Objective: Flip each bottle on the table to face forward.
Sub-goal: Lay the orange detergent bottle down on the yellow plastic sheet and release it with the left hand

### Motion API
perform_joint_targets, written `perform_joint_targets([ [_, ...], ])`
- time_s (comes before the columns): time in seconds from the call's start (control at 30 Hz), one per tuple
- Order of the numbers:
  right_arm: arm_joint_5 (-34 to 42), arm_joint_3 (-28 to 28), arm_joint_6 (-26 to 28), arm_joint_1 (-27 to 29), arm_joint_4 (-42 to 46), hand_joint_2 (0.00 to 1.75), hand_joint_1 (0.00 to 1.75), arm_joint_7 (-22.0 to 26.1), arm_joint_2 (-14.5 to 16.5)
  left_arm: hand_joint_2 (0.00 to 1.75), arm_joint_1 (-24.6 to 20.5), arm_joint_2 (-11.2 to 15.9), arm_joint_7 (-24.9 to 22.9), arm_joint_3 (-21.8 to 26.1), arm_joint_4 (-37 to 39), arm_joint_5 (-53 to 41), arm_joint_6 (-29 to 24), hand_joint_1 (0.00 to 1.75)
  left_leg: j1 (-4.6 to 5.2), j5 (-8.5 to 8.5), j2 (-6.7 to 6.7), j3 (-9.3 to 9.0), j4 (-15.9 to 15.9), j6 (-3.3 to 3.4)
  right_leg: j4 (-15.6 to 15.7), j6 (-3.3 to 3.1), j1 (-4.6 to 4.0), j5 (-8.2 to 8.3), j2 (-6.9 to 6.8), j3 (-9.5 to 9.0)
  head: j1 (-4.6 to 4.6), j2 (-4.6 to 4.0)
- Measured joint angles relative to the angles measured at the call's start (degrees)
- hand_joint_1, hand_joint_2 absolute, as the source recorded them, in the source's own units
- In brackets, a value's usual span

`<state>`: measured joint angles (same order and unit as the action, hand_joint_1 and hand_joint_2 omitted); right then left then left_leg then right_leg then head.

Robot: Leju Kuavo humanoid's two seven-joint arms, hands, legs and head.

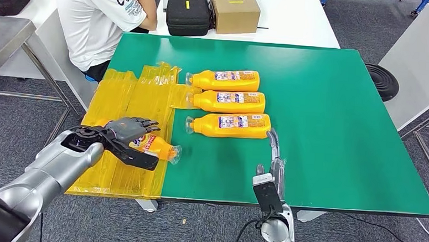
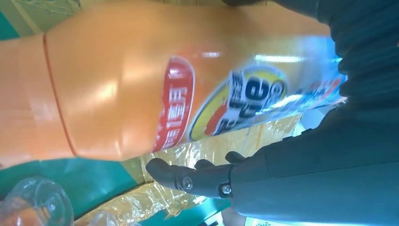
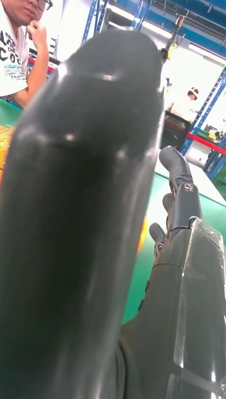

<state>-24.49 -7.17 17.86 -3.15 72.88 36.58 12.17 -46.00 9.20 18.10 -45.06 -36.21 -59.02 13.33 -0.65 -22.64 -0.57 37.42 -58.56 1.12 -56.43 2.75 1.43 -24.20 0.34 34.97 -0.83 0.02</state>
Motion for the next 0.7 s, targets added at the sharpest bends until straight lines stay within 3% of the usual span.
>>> perform_joint_targets([
  [0.13,0.0,0.4,0.0,0.4,0.4,0.00,0.00,0.0,0.0,0.00,0.0,1.3,1.1,-1.4,-1.9,-0.4,1.8,0.00,0.00,0.00,0.01,0.00,0.0,0.00,0.0,0.00,0.00,0.00,0.00,0.01,-0.01,0.00],
  [0.53,0.4,1.1,0.0,0.4,0.4,0.00,0.00,0.1,0.0,0.00,-0.5,2.9,2.5,-3.6,-2.2,-1.6,4.2,0.00,0.00,0.00,0.01,0.00,0.0,0.00,0.0,0.00,-0.01,0.00,0.01,0.01,0.00,0.00],
  [0.7,1.1,1.2,0.0,0.3,0.4,0.00,0.00,0.2,0.0,0.00,-2.0,5.5,5.3,-4.6,-4.2,1.7,7.6,0.00,-0.03,0.01,0.02,0.00,0.0,-0.01,0.0,0.00,-0.05,0.00,0.01,0.02,0.00,0.00],
])
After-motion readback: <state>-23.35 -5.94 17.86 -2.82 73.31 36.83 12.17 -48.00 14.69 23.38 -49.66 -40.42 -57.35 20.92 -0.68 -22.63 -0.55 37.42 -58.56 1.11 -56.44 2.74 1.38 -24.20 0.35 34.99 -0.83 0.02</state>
